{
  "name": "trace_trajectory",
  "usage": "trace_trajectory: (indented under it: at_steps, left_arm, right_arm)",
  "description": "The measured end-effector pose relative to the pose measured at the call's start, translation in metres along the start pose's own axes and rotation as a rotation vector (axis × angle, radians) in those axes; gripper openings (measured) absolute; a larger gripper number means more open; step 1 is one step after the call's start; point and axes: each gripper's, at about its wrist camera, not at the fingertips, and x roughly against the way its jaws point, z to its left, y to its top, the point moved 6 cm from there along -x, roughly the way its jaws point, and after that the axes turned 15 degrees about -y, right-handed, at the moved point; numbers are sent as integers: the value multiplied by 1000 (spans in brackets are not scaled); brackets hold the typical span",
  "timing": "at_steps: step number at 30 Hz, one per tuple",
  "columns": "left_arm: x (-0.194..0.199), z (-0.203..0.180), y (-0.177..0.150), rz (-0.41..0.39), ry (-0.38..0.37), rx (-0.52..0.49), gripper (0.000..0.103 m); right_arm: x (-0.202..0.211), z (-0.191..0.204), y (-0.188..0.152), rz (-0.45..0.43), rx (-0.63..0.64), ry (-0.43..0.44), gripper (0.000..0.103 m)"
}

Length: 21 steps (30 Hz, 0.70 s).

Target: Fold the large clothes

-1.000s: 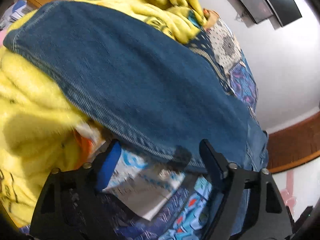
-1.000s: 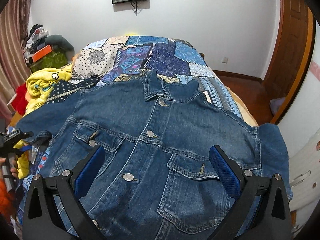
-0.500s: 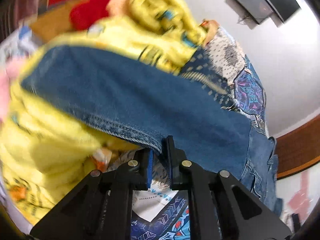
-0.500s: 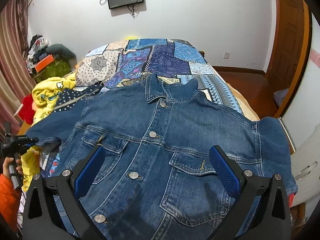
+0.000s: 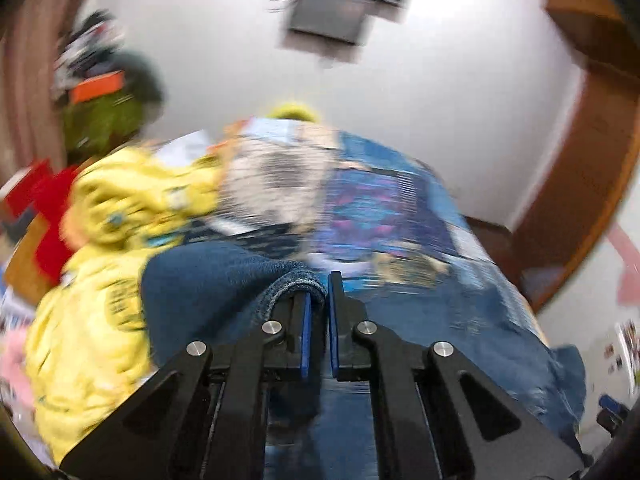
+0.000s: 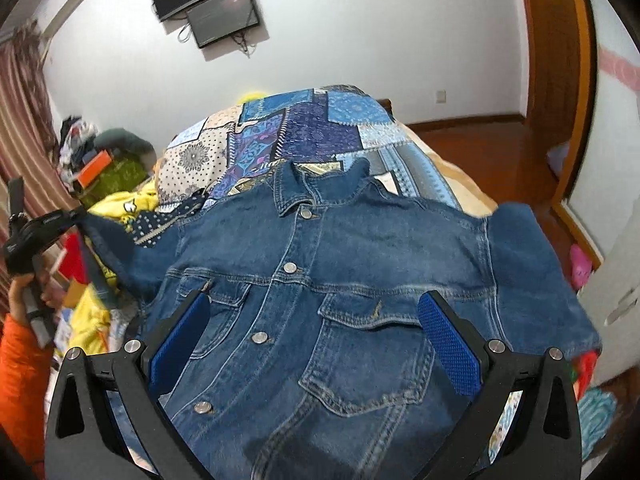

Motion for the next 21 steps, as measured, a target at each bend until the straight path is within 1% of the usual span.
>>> trace_trajectory:
  at_steps: [2, 3, 5, 6, 8, 10, 12, 15, 18, 20, 21]
  left_arm:
    - [-17, -35, -5, 27, -36, -55, 5]
    - [-29, -58, -13, 53, -58, -95, 5]
    - [-47, -87, -29, 101, -94, -139, 5]
    - [-56, -98, -37, 123, -108, -146, 5]
    - [-78, -116, -62, 199, -145, -142, 5]
    - [-97, -126, -87, 281, -179, -118, 5]
    - [-112, -131, -112, 360, -198, -111, 5]
    - [-126, -135, -147, 458, -189, -112, 5]
    - [-128, -134, -164, 510, -195, -77, 5]
    - [-122, -134, -170, 516, -211, -57, 5]
    - [-117, -133, -169, 520, -220, -49, 8]
  right_arm:
    - [3, -8, -1, 0, -28, 3, 103]
    - [5, -11, -1, -2, -34, 3, 103]
    - [9, -17, 0, -4, -33, 7, 103]
    - [11, -19, -1, -4, -32, 9, 103]
    - [14, -23, -1, -10, -25, 7, 103]
    - [17, -25, -3, -18, -16, -3, 103]
    - [18, -30, -4, -25, -6, -9, 103]
    - [17, -32, -7, -19, -4, 0, 103]
    - [16, -34, -9, -11, -6, 5, 103]
    - [16, -34, -10, -11, -2, 2, 103]
    - [17, -34, -10, -12, 1, 0, 103]
